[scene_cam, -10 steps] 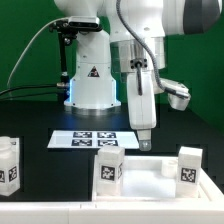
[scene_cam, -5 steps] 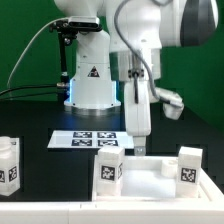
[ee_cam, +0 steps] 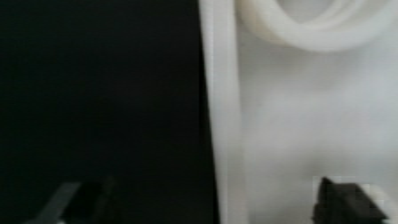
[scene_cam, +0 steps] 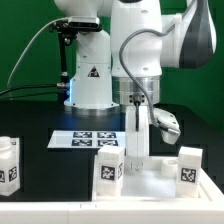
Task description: Assemble square table
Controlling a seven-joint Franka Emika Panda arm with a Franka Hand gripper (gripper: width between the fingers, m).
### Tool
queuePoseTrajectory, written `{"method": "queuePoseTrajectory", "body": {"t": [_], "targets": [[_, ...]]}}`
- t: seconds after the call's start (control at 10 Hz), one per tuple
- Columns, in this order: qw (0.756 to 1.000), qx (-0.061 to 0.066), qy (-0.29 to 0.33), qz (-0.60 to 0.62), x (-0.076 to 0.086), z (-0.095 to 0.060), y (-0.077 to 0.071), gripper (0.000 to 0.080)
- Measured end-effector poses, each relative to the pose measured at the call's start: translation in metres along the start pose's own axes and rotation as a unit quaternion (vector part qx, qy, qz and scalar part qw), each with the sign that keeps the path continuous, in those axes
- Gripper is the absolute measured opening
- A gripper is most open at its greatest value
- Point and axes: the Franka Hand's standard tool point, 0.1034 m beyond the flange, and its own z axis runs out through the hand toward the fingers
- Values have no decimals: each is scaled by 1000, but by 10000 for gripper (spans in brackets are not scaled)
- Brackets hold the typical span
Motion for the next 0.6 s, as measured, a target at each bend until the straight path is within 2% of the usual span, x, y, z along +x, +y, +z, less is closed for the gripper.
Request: {"method": "queuePoseTrajectory", "body": {"t": [0.1, 0.2, 0.4, 0.6], "targets": [[1000, 0, 0, 0, 0, 0, 0, 379], [1000, -1, 0, 0, 0, 1, 0, 379], [1000, -1, 0, -2, 0, 1, 1, 55], [1000, 0, 1, -12, 1, 0, 1, 54]]}}
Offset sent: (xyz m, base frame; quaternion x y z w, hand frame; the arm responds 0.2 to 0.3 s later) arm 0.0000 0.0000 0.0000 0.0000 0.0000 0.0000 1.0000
